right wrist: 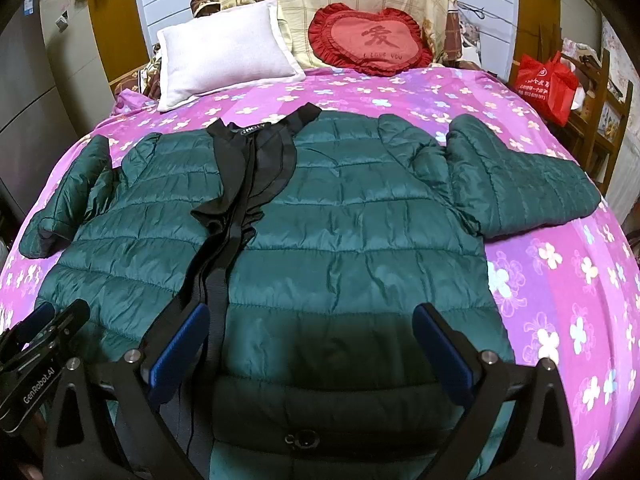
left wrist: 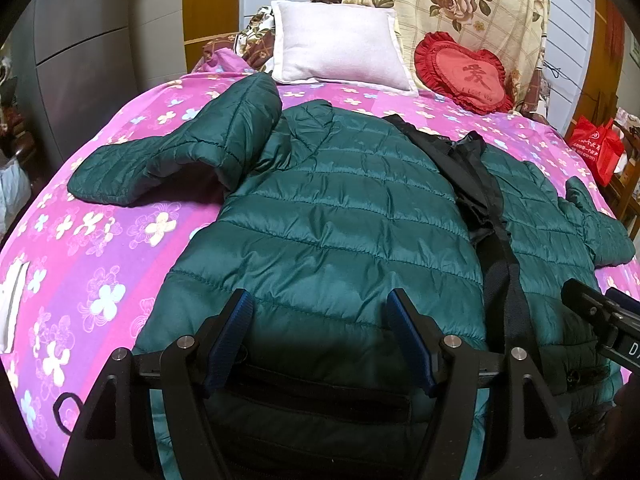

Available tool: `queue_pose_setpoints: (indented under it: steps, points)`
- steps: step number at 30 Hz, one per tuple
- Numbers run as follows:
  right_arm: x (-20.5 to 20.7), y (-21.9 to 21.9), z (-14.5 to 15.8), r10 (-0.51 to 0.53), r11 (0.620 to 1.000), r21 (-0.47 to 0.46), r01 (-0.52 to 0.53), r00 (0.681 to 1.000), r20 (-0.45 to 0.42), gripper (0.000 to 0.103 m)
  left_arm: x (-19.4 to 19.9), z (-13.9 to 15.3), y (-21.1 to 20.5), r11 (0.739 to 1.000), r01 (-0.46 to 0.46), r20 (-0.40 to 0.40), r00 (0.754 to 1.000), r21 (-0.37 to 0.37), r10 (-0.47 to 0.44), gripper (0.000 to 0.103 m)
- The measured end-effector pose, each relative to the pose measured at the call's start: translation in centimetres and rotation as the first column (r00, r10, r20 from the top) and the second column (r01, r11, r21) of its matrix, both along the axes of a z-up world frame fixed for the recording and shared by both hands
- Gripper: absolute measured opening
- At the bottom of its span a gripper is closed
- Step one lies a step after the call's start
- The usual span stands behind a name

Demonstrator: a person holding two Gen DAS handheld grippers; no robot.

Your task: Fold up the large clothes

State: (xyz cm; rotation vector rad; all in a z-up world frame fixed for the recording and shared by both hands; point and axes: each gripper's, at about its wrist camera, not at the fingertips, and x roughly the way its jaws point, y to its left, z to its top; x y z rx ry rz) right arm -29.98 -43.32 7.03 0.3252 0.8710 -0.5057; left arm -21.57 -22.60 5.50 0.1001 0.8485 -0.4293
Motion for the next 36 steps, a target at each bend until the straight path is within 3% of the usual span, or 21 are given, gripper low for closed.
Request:
queue_pose_setpoints:
  steps: [14,26,36]
  points:
    - [-0.2,-0.1,0.3,-0.002,1.0,0.005,0.002,1.0,-0.004,0.103,-0.1,1.3,0.4,1.0,-0.004,0.026,1.0,0.007,0.004,0.047]
    - [-0.4,-1.0,2.3,-0.009,1.0,0.0,0.009,1.0,0.026,0.103,2.0,3.8,3.5,0.997,-0.076,0.054,0.996,0.014,0.075,0.047]
    - [0.7,-0.7,2.2,0.011,1.0,-0.013,-0.011,1.0,0.024,0.103,4.2,4.3,6.4,0.99,-0.139,0.054,0.989,0.016,0.138,0.048]
